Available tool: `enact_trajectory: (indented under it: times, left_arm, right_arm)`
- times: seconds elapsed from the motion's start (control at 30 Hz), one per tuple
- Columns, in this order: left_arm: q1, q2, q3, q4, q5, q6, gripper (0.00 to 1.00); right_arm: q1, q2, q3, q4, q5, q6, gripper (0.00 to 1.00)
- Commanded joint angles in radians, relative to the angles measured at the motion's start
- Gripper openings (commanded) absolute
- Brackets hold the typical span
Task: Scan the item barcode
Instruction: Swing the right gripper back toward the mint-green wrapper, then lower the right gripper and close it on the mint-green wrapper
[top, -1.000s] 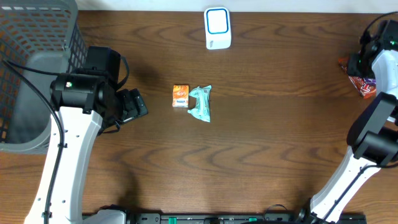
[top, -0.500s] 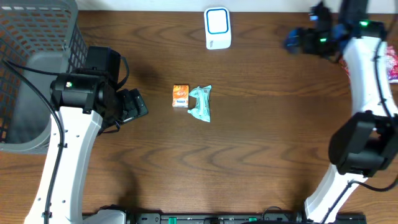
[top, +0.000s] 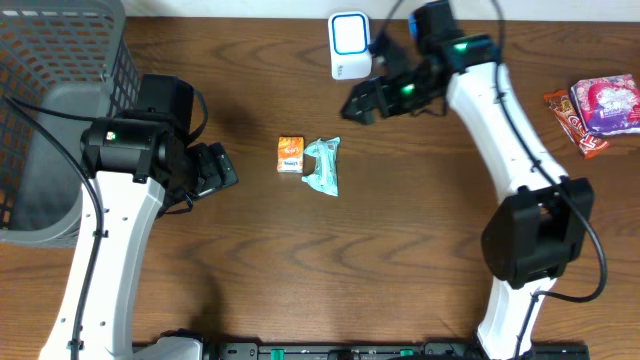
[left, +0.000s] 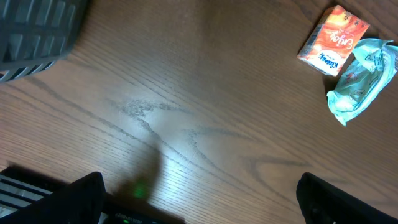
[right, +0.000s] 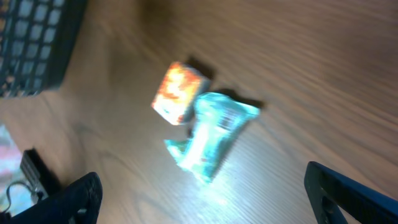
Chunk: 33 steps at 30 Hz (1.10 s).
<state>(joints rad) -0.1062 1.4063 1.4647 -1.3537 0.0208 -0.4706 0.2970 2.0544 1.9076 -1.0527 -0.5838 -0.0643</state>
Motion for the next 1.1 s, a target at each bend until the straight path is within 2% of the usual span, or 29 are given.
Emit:
enact_trajectory:
  times: [0.0, 0.17, 0.33, 0.43, 0.67, 0.77, 0.87, 1.07]
  left_arm:
    - [0.003, 0.005, 0.003, -0.003, -0.006, 0.003, 0.98]
    - [0.003, 0.005, 0.003, -0.003, -0.006, 0.003, 0.98]
    - [0.003, 0.005, 0.003, -0.003, -0.005, 0.003, 0.98]
    - [0.003, 0.005, 0.003, -0.003, -0.006, 0.003, 0.98]
    - [0.003, 0.005, 0.003, -0.003, -0.005, 0.003, 0.98]
    - [0.003, 0.005, 0.003, -0.003, -0.005, 0.003, 0.98]
    - [0.003, 0.005, 0.003, -0.003, -0.006, 0.003, 0.98]
    - [0.003, 0.005, 0.003, -0.003, -0.005, 0.003, 0.98]
  right_arm:
    - [0.069, 0.002, -0.008, 0.025, -0.020, 0.008, 0.99]
    - [0.156, 0.003, -0.009, 0.039, 0.095, 0.013, 0.99]
    - [0.234, 0.015, -0.027, 0.058, 0.358, 0.209, 0.99]
    - [0.275, 0.018, -0.051, 0.079, 0.488, 0.280, 0.99]
    - [0.359, 0.020, -0.114, 0.148, 0.575, 0.390, 0.85]
    - [0.402, 0.020, -0.158, 0.171, 0.692, 0.467, 0.78]
    - [0.438, 0.020, -0.204, 0.183, 0.802, 0.524, 0.75]
    - [0.515, 0.021, -0.324, 0.290, 0.926, 0.524, 0.72]
